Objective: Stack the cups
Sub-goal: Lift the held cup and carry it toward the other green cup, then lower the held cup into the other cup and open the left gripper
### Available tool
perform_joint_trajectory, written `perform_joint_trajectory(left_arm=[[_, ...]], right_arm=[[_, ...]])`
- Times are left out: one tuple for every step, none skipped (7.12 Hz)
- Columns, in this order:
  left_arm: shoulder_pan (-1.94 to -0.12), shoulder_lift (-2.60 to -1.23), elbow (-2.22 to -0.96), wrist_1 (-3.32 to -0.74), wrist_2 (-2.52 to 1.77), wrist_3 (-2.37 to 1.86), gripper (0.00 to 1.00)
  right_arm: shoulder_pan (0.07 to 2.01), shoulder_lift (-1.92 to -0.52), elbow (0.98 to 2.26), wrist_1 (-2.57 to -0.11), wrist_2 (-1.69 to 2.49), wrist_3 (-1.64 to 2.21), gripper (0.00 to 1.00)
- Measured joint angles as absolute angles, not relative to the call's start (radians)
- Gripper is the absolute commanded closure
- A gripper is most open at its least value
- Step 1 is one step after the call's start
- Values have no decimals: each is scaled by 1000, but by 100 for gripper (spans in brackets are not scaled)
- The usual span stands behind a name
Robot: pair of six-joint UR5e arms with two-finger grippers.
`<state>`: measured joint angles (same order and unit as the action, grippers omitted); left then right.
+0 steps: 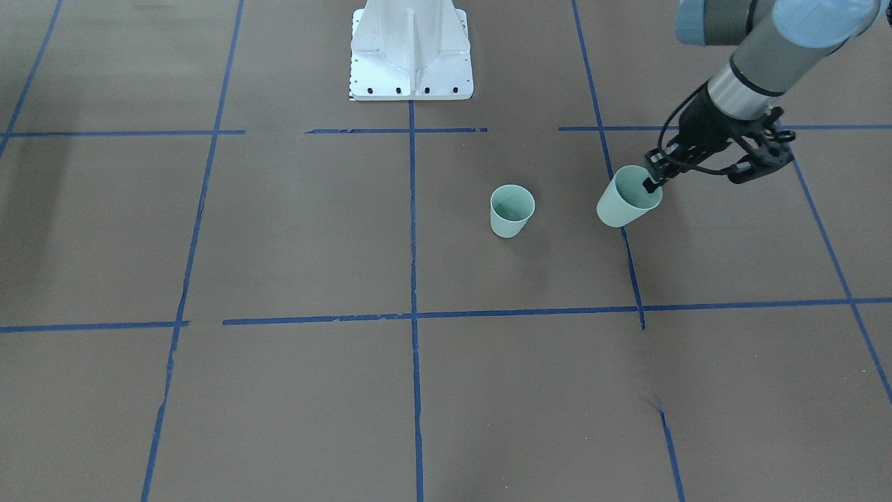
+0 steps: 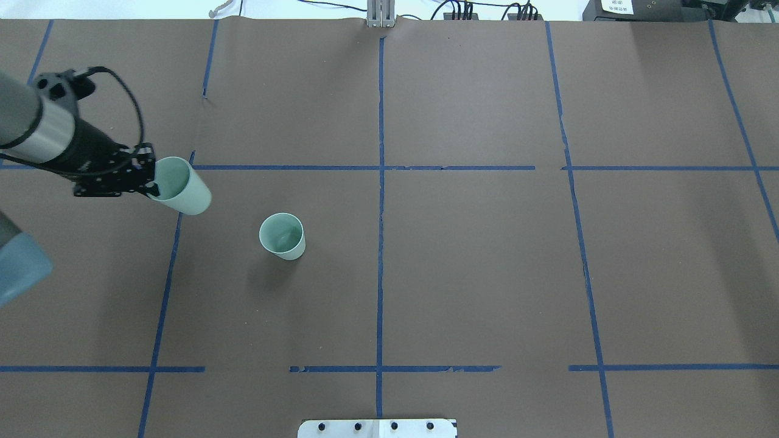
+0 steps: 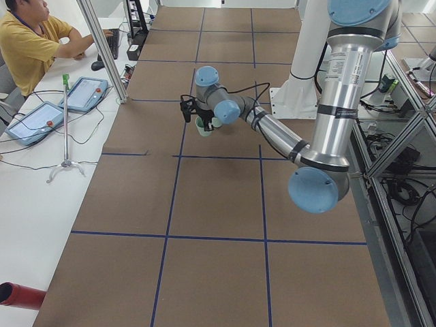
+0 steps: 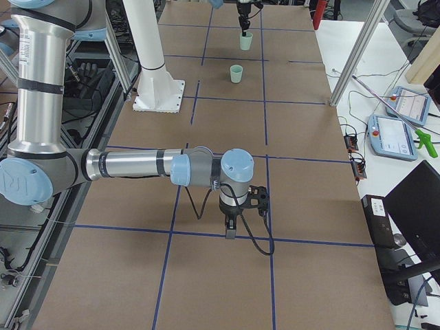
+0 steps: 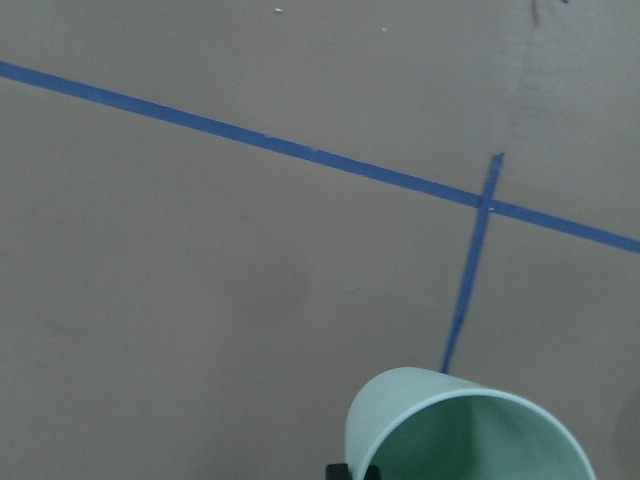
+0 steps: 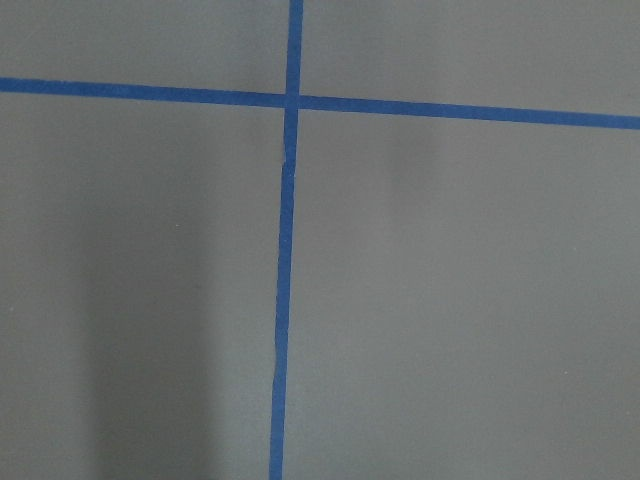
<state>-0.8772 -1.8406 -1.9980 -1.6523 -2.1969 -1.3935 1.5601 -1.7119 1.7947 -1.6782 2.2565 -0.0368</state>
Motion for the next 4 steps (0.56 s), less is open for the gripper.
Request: perform_joint_trajectory(left_arm=[[-820, -1931, -1997, -1564, -2164, -1467, 100], [-773, -1971, -1995, -1529, -2140, -1517, 100], [-734, -1993, -1993, -1516, -2117, -1548, 100], [-710, -2003, -1989, -1513, -2102, -1562, 100]], right_arm=[[1560, -1712, 1795, -1678, 2256, -37, 0], [1560, -1712, 1795, -1678, 2256, -37, 0], [1560, -1712, 1795, -1678, 2256, -37, 0], [1559, -1712, 1795, -1678, 2256, -37, 0]])
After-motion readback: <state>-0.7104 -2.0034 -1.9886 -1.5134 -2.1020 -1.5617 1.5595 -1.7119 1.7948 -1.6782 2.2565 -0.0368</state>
